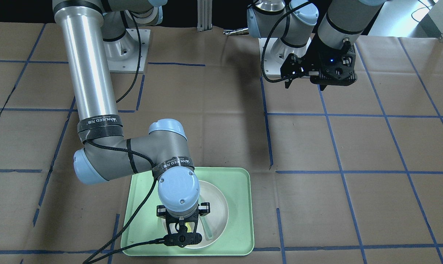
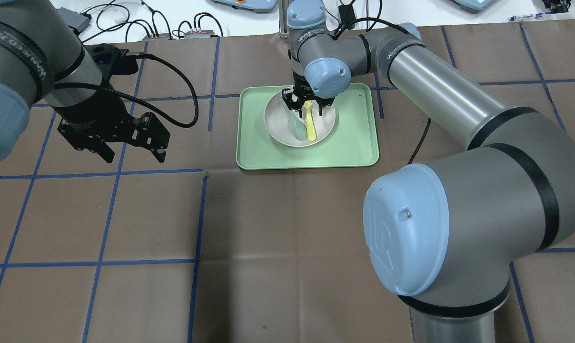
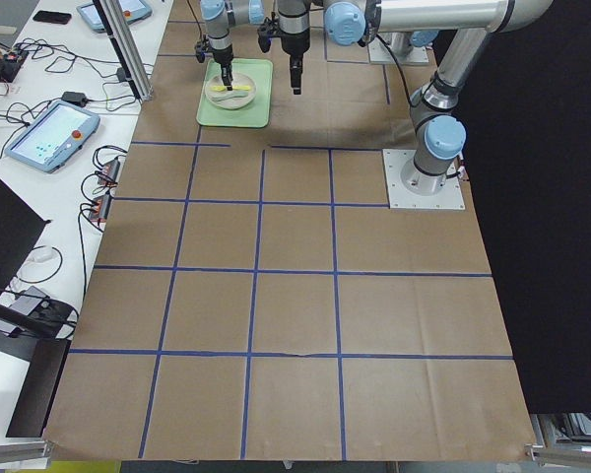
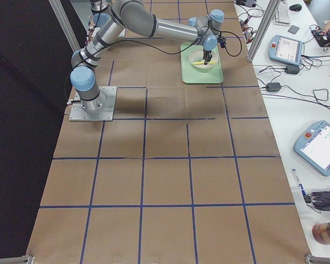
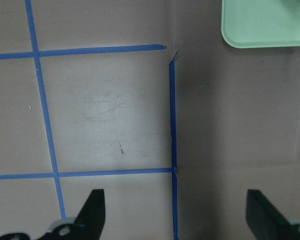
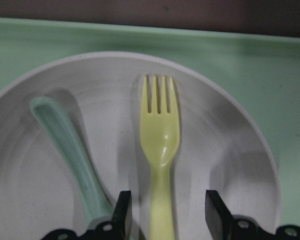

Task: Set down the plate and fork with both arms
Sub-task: 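Lower the right gripper and grasp the yellow fork handle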

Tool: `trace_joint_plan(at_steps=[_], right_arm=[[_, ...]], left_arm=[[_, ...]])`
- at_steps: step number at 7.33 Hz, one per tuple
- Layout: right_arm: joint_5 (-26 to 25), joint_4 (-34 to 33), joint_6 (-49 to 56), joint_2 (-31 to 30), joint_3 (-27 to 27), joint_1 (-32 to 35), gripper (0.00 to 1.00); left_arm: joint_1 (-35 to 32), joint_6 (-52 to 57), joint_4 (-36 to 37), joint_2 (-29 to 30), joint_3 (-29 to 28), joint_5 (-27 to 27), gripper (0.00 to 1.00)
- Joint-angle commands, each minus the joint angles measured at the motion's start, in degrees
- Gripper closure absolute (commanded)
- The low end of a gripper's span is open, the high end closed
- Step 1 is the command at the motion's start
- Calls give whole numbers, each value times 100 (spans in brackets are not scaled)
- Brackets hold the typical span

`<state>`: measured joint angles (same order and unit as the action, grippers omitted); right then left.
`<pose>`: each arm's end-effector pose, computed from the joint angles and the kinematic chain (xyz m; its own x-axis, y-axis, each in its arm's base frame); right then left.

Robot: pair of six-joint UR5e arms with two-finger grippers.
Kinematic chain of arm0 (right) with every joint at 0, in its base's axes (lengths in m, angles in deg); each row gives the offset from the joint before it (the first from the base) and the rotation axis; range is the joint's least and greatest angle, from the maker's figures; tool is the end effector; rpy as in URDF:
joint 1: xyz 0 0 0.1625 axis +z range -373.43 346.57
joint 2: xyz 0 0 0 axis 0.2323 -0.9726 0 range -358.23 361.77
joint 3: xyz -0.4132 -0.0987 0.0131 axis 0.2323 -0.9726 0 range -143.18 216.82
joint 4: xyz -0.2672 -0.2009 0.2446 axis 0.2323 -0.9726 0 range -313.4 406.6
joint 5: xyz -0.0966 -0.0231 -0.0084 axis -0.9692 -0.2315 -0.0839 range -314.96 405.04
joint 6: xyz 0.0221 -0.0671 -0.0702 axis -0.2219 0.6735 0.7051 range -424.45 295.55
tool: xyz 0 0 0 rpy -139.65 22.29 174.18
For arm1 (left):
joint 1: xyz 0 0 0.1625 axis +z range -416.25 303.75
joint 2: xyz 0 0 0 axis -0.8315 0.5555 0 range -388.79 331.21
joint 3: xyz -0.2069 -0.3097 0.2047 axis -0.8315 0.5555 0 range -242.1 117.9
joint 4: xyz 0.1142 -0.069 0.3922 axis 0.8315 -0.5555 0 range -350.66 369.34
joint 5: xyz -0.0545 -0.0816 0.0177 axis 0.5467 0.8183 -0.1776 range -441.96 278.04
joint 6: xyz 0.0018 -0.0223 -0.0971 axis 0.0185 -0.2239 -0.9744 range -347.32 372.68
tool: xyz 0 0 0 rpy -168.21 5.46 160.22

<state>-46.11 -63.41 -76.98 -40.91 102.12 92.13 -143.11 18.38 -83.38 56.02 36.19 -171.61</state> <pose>0.3330 -0.7061 0.1957 -0.9981 -0.0541 0.0295 -0.0529 0.9978 0.0402 -0.1095 -0.4490 0.4553 -0.9989 0.0434 0.0162 0.0448 0.9939 0.1003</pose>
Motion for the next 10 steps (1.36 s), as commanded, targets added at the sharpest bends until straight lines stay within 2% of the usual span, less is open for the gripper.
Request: trace_joint_plan(at_steps=[1,3,5,7,8,10], right_arm=[[-8,-3,-12,32,1,0,41],[-8,-3,-21,75,1,17,47],[1,-12,-30,111,-17,17,47],[-8,-21,-39,111,-26,17,68],[-17,-21,-48,102,-61,17,75],[-8,-12,-65,93,-70,17,91]], left_arm=[[-7,10,-123,0,-12,-1,0],[19,27,16,79,-4,17,0],[19,28,-26,106,5,-18,0],[19,28,-71,97,6,-166,0],[19,19,-79,53,-3,-298,0],[19,-34,-1,79,-12,-229,0]])
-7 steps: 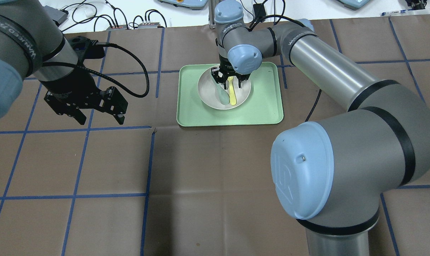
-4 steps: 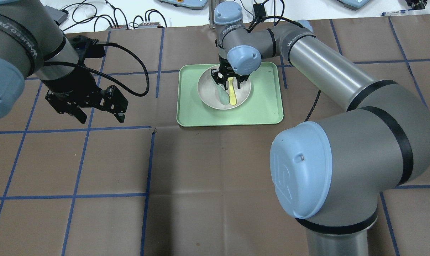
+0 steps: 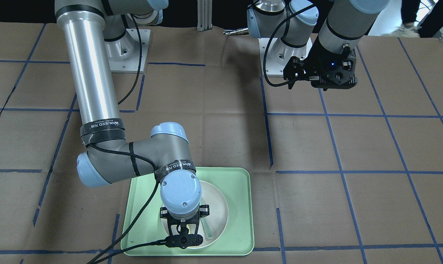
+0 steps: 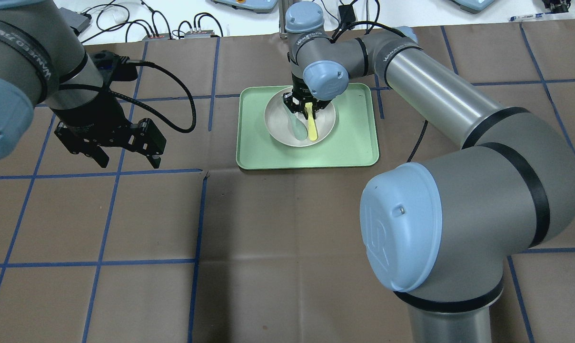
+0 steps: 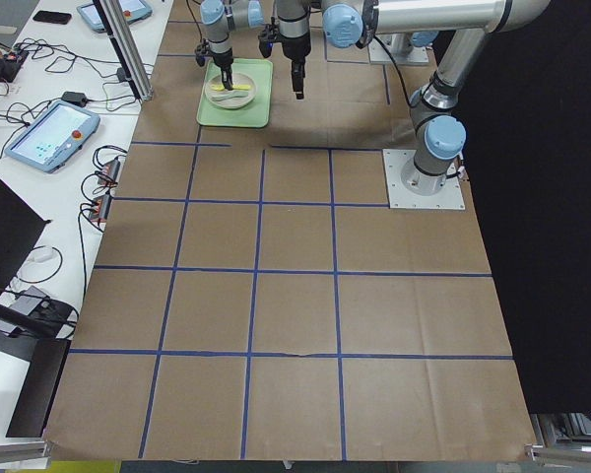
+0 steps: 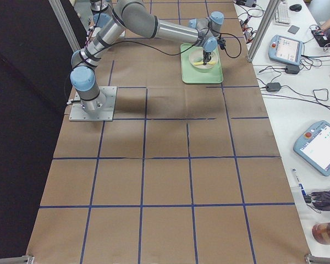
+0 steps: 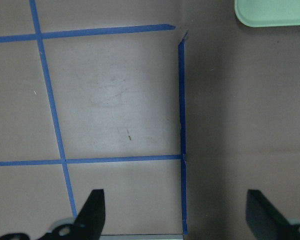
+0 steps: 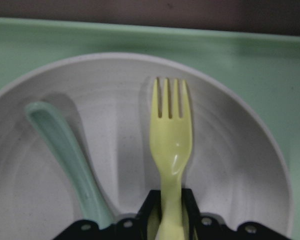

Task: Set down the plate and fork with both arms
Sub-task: 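Lower the right gripper and grasp the yellow fork handle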

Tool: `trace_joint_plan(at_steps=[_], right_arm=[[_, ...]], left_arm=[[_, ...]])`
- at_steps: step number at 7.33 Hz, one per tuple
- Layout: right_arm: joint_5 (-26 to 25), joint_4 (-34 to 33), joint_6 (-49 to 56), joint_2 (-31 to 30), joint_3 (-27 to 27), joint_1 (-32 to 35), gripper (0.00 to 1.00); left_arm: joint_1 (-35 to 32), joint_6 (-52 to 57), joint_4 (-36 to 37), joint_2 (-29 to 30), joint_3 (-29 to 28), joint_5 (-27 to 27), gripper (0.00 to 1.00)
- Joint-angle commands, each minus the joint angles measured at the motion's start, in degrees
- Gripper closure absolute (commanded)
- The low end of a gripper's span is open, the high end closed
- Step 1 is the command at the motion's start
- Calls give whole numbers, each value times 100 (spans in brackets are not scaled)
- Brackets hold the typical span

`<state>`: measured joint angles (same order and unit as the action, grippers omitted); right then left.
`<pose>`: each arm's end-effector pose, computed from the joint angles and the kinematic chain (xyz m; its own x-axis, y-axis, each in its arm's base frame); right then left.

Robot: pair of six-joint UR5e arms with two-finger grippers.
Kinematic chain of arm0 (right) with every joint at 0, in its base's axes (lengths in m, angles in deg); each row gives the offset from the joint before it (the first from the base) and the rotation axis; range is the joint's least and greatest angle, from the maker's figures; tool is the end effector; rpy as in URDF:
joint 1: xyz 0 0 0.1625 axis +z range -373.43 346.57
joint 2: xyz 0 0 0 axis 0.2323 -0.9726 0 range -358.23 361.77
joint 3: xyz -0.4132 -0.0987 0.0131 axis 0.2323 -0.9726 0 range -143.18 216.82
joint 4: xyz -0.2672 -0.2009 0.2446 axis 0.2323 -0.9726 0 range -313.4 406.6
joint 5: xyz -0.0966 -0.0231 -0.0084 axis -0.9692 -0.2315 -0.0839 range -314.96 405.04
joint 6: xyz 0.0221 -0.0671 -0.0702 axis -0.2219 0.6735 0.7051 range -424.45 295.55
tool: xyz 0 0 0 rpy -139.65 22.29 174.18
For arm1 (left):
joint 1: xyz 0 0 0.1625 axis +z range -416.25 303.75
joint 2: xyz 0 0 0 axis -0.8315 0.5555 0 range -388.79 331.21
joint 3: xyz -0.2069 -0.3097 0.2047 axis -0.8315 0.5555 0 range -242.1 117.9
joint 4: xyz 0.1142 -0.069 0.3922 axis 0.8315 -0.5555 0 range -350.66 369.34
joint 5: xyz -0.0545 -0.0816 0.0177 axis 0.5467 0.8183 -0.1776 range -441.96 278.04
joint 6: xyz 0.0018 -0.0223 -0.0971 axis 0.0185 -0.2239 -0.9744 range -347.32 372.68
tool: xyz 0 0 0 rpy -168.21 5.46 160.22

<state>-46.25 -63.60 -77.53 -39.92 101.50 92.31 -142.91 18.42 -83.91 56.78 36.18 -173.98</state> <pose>0.3360 -0.7086 0.1876 -0.9983 -0.0478 0.0329 -0.0464 0.9980 0.0425 -0.1036 -0.4520 0.4488 -0.9987 0.0453 -0.0223 0.0422 0.9911 0.1265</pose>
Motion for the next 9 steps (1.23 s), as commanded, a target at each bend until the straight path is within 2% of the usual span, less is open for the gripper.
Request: trace_joint_plan(at_steps=[1,5,7,9], right_arm=[[6,7,-11,-7,-8,8,96],[67,94,-63,-251,-35,8,98],[93,436,-108,-541,18,-9,98],[33,498,-108,-622,123,-175,98]], left_arm=[[0,-29,-9,-32,-11,-26,0],[-9,-29,-10,-111,-2,-18,0],[-18,6,-1,37,-46,-44,0],[-114,-20,60,47,-46,-35,0]])
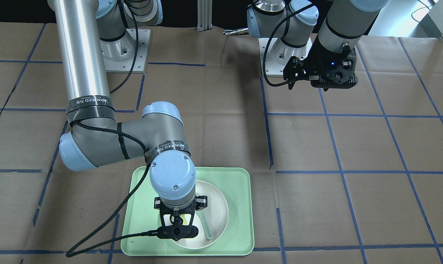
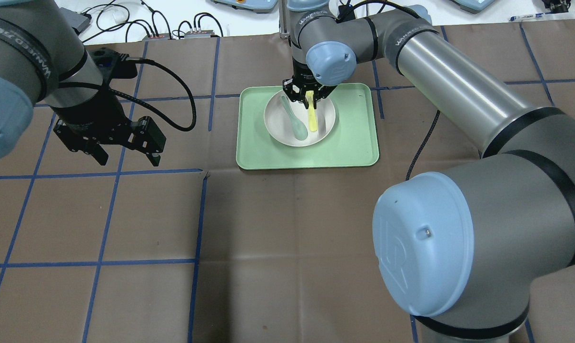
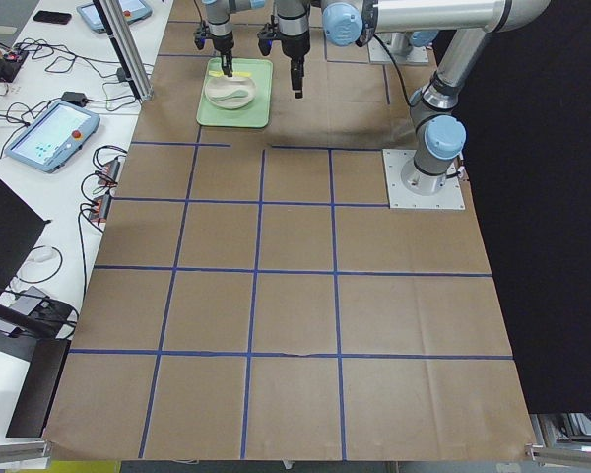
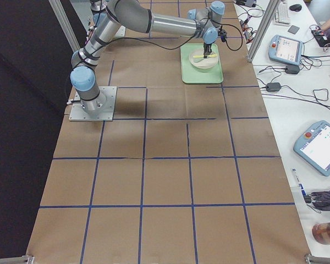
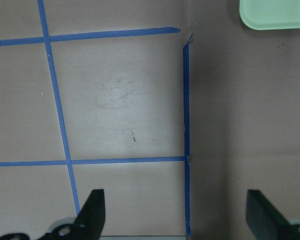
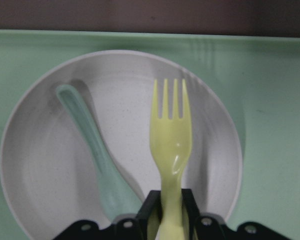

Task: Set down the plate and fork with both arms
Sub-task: 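Lift the fork with the right gripper and set it on the tray beside the plate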

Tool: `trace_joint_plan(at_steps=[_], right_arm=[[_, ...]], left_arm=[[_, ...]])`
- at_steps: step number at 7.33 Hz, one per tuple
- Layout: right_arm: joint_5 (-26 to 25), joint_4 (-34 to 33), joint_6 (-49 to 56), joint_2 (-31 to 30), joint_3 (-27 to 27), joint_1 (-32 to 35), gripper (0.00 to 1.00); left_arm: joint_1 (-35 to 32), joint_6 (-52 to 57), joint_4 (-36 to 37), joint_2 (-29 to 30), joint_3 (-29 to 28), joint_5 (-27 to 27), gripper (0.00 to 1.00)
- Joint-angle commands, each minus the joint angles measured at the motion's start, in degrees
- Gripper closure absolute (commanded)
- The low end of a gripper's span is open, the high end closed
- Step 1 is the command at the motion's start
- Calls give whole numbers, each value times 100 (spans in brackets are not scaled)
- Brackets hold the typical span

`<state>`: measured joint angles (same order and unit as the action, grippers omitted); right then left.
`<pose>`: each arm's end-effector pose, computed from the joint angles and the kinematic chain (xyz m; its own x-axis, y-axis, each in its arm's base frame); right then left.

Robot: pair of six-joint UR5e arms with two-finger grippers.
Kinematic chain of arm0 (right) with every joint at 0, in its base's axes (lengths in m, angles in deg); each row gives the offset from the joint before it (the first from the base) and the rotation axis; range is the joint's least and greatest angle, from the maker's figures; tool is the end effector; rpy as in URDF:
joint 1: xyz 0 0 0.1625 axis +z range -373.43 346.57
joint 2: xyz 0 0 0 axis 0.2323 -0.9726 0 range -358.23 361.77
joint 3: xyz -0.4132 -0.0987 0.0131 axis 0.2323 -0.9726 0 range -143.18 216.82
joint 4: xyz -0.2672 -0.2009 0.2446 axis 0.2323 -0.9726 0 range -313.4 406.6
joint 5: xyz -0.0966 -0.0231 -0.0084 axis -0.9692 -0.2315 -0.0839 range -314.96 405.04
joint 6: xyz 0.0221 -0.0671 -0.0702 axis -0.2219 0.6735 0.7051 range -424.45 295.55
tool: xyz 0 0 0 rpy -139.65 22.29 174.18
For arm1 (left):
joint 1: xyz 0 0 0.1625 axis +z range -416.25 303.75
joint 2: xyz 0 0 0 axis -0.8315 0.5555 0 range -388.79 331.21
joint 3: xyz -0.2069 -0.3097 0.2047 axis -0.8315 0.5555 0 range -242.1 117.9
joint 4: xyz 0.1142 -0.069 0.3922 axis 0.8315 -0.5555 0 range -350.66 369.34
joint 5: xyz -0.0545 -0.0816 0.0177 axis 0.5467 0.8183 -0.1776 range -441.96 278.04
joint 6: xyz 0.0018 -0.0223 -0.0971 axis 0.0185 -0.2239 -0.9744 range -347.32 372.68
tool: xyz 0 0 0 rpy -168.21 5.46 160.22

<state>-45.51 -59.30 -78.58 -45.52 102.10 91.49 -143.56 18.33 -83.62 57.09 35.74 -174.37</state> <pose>0.3230 -0.6976 0.2504 -0.9997 -0.0145 0.0182 -0.0138 0.9994 0.0332 -0.1079 -0.4540 0.4505 -0.9980 0.0557 -0.0300 0.0518 0.9914 0.1199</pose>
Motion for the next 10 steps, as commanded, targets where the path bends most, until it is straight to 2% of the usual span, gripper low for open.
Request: trace_joint_plan(at_steps=[1,3,4,5,7,8,9,10], right_arm=[[-76,79,33,-122,203,-269,98],[-33,-26,216,-333,747,-647,98],[-24,-279,296,-325,967,-727,98],[-41,-708,297,-203,1056,-745,98],[-59,-800,297,-97,1066,-772,95],[-59,-800,279,-96,1040,-780,43],[-68,-792,279,-157,953,-780,0],[-68,-765,279,-184,952,-824,0]], left_arm=[[-50,-20,49,16,-2,47,0],[-67,-12,58,25,-2,56,0],[-111,-12,58,16,-2,56,0],[-129,-12,58,8,7,56,0],[-129,-21,49,16,16,56,0],[-129,-21,49,16,25,56,0],[-129,-21,49,8,25,56,0],[-129,-21,49,8,25,56,0]])
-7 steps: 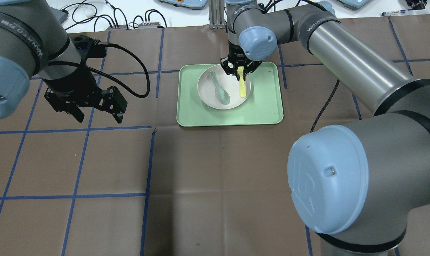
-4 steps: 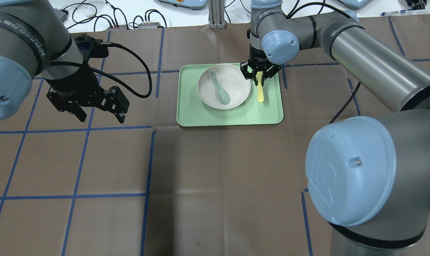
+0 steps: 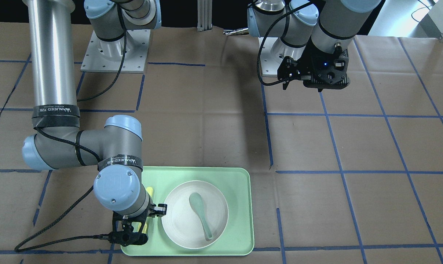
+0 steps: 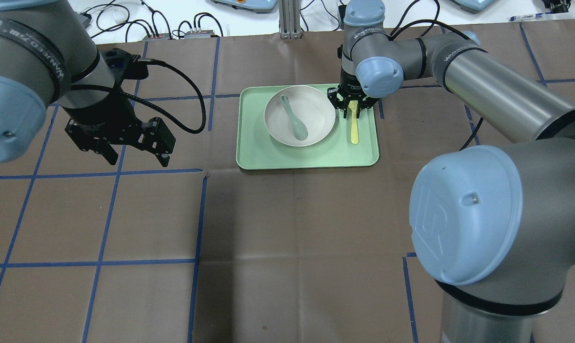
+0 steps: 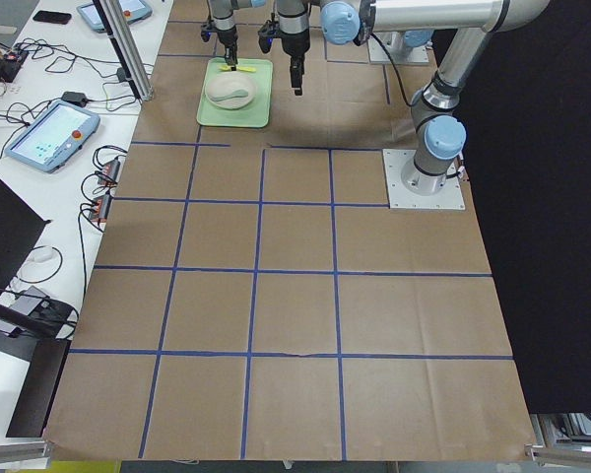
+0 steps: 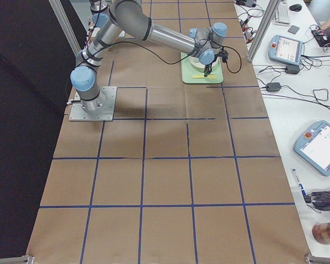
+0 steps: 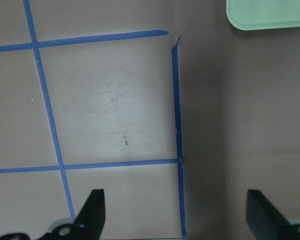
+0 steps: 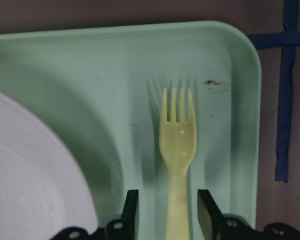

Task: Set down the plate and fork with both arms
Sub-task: 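Lift the fork with the right gripper and set it on the tray beside the plate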

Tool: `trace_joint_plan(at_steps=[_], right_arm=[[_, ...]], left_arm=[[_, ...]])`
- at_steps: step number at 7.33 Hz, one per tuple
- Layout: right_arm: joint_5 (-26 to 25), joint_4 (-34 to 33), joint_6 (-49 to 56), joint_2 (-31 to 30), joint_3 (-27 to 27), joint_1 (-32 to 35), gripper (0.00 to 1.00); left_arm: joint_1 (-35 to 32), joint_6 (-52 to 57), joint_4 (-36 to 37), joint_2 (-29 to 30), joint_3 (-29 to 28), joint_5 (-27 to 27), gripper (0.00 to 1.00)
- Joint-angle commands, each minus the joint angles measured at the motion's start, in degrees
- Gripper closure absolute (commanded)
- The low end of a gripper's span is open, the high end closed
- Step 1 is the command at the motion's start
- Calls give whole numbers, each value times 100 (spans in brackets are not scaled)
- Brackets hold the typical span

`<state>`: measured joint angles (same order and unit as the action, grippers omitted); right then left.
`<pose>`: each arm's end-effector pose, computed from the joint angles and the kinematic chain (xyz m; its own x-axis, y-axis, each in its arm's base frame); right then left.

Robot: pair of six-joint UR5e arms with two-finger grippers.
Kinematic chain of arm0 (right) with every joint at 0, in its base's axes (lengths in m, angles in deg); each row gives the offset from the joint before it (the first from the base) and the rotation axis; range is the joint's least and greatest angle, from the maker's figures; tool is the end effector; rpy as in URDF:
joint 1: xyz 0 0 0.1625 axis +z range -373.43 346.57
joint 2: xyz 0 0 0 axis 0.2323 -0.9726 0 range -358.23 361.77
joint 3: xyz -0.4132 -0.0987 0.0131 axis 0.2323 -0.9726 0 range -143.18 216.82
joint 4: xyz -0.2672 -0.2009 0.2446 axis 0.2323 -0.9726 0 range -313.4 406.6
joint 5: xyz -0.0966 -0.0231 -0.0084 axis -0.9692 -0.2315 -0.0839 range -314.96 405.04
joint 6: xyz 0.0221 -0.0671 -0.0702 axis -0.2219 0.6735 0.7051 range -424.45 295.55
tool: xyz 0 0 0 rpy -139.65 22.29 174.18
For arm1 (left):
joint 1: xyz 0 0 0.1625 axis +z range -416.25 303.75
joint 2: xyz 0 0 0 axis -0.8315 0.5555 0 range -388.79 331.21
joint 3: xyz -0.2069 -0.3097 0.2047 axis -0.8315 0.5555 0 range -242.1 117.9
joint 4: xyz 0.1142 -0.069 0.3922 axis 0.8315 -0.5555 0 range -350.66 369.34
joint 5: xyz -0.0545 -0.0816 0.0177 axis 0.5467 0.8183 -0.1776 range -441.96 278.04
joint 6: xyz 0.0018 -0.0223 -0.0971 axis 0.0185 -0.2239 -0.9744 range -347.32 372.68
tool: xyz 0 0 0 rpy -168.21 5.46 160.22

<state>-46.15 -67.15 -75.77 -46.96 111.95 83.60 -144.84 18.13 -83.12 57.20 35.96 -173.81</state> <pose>0.2193 -0.7051 0.2034 -0.9969 0.0735 0.0294 0.0747 0.9963 0.0414 -0.1190 -0.4524 0.4485 -0.9971 0.0734 -0.0210 0.0704 0.9908 0.1160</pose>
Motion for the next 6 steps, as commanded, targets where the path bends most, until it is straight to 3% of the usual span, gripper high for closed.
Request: trace_joint_plan(at_steps=[1,2,6], right_arm=[[5,63,15,-127,-51,-53,0],[13,107,15,-415,44,-53,0],[13,1905,671,-1838,80,-211,0]], left_arm=[[0,0,0,-3,2,0,0],[0,0,0,-12,2,0,0],[8,-18,-26,14,-7,-9,0]])
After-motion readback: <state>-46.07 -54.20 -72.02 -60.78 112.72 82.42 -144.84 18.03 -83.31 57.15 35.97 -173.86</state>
